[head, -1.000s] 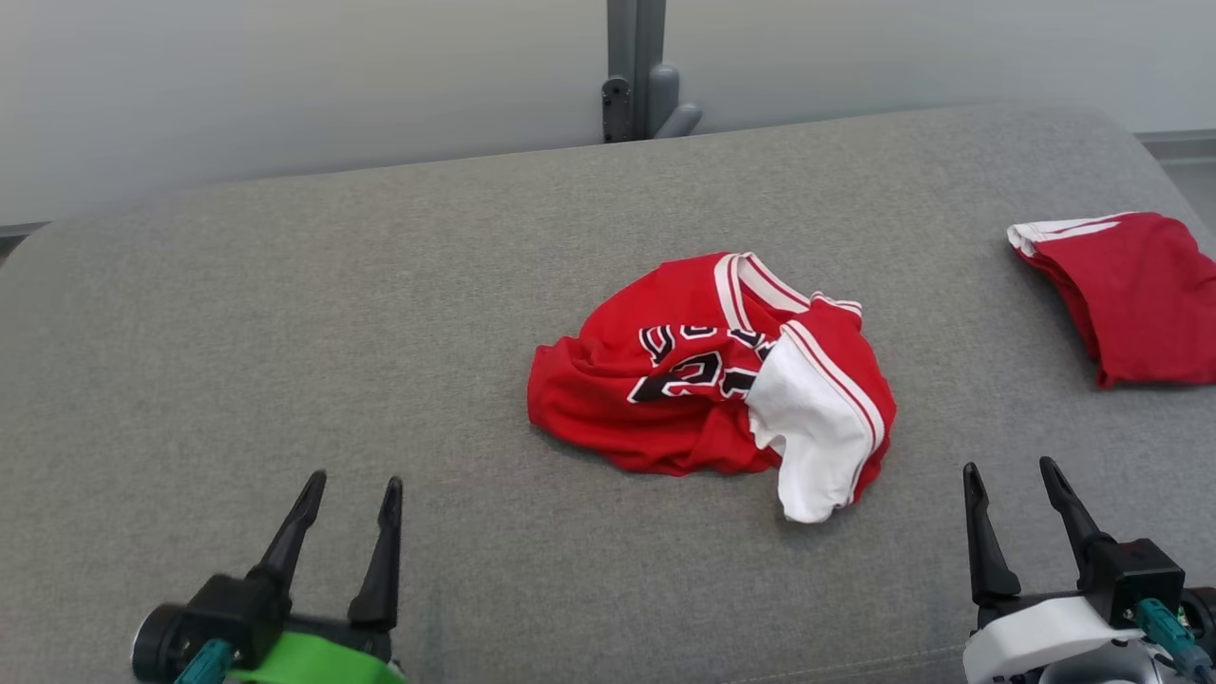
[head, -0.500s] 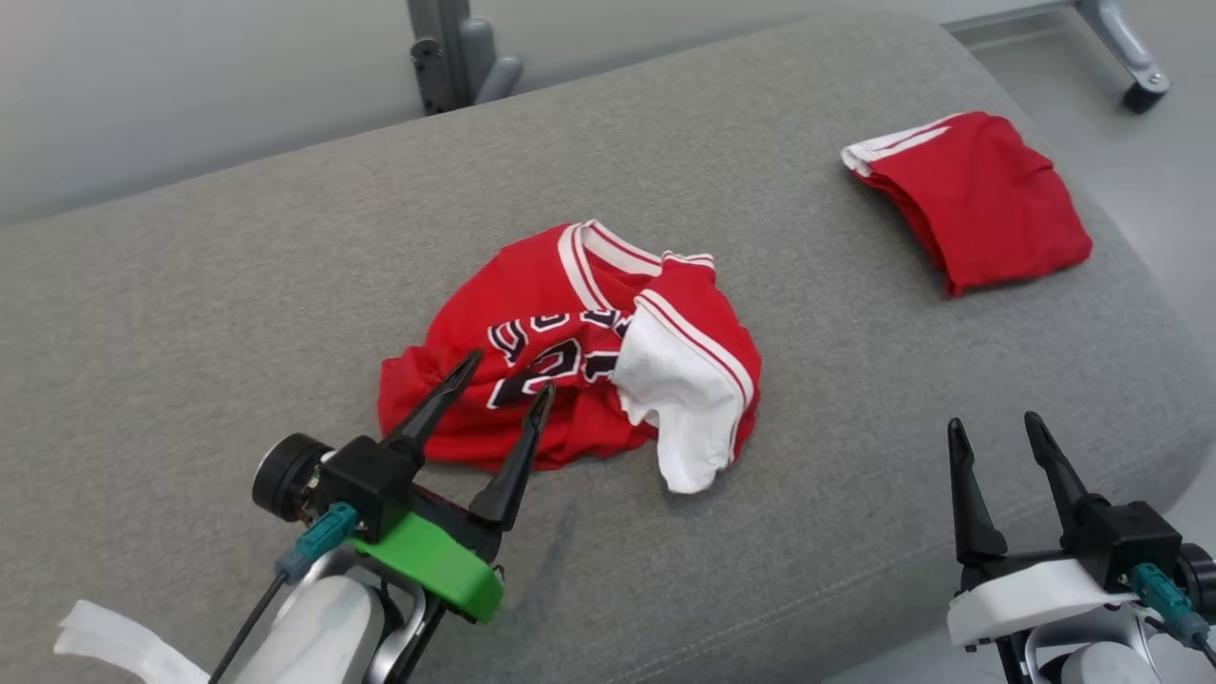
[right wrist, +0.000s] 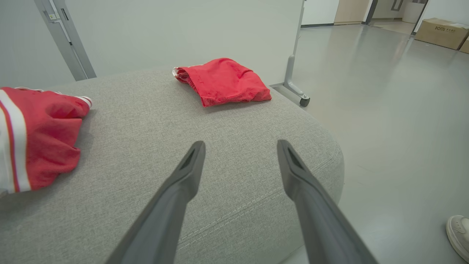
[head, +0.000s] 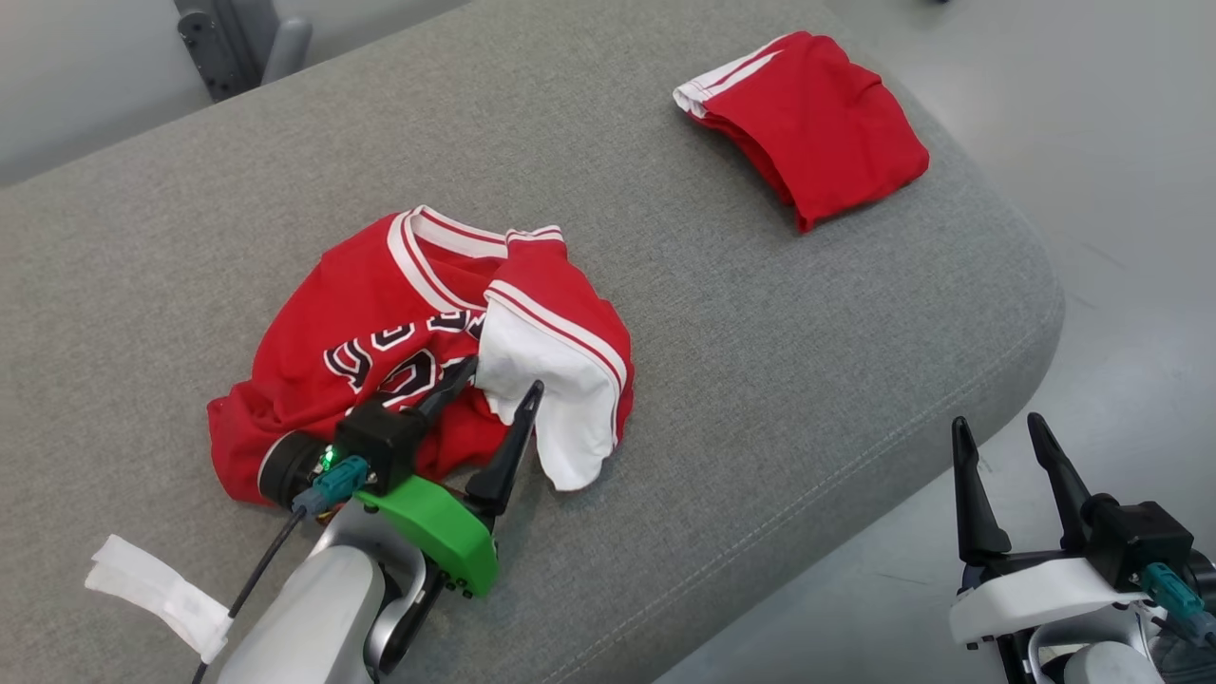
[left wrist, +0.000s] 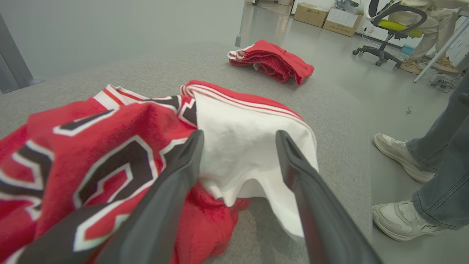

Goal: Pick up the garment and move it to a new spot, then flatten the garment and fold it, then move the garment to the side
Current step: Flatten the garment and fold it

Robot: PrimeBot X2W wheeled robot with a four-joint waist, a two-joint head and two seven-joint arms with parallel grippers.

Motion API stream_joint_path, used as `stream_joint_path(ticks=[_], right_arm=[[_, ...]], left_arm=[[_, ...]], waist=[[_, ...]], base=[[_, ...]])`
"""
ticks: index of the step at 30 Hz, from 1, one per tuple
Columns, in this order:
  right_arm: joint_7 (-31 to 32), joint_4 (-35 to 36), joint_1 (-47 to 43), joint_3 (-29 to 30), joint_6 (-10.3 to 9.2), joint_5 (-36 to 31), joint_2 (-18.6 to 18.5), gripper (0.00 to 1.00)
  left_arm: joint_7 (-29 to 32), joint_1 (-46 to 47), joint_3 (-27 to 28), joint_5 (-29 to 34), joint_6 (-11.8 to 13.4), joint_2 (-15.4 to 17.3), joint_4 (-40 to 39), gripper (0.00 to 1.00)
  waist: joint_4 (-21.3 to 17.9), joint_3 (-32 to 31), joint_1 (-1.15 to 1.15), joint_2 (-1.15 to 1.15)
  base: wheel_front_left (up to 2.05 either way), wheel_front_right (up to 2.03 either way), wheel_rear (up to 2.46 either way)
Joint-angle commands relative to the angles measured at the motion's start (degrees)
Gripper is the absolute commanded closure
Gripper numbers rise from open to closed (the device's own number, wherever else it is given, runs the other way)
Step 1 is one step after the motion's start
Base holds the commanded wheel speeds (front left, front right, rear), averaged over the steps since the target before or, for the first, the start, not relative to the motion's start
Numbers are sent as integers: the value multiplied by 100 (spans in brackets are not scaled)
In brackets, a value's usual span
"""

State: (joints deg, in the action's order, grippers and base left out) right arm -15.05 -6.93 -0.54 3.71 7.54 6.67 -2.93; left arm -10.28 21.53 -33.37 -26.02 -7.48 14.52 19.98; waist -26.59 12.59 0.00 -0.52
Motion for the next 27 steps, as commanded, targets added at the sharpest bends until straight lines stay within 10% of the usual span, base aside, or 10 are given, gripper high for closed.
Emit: stream_joint_path(ticks=[1,22,27], right_arm=[[-17,-2,70,-18,-11,30,2,0],[-17,-129,199,-61,-11,64,-2,0],[-17,-146,153,-36,-11,68,-1,0]], left_arm=[[23,113,51,-91,6,3,62,0],[-68,517,-316,-492,7,-206,657,7],[-212,639,-345,-488,3,-284,918,52]], waist=[[-154,175,0,52],[18,109,0,52],[-28,74,0,52]], base=[[0,0,0],[0,0,0],[0,0,0]])
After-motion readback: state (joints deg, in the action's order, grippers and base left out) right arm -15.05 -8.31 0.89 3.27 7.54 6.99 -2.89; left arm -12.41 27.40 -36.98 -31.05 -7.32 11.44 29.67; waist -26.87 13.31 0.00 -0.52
